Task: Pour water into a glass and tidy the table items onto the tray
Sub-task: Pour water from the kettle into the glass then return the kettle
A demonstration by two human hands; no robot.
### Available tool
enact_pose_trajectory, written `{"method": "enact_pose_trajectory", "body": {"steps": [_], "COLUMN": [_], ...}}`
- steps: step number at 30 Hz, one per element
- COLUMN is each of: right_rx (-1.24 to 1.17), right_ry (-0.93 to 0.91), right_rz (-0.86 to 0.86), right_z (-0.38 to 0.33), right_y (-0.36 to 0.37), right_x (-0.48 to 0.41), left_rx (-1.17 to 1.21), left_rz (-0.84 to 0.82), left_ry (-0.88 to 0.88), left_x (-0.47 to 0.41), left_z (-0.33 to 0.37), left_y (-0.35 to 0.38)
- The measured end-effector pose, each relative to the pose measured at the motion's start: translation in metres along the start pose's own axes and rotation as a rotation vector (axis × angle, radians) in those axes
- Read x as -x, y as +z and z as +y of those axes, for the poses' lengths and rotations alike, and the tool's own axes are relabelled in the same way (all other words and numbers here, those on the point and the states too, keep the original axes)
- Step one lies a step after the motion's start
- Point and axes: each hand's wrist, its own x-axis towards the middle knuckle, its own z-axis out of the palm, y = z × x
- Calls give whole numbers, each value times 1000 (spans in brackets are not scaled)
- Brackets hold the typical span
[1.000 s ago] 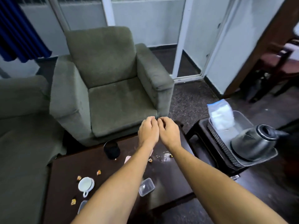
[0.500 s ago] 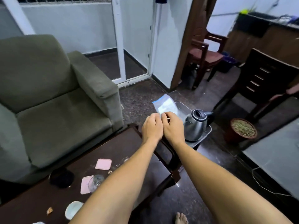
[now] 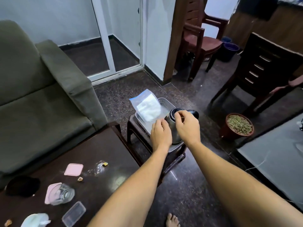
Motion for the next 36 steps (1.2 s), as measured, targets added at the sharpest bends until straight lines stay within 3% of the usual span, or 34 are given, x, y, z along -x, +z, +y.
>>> {"method": "enact_pose_trajectory", "body": {"steps": [9, 15, 21, 27, 36], "right_rx": [173, 195, 294, 360, 111], "right_ry": [31, 64, -60, -18, 125], "right_rz": [0, -141, -336, -392, -530], "right_z": [90, 129, 142, 153, 166], "right_y": [-19, -7, 11, 14, 24], "right_x": [-82, -119, -142, -160, -178], "left_rx": [94, 163, 225, 288, 217], "left_rz": [179, 171, 149, 127, 124], "left_ry": [-246, -375, -353, -362, -365], "left_x": [-28, -39, -54, -63, -73], "left_z": [-21, -47, -59, -69, -79], "left_y": [86, 110, 132, 143, 145]}}
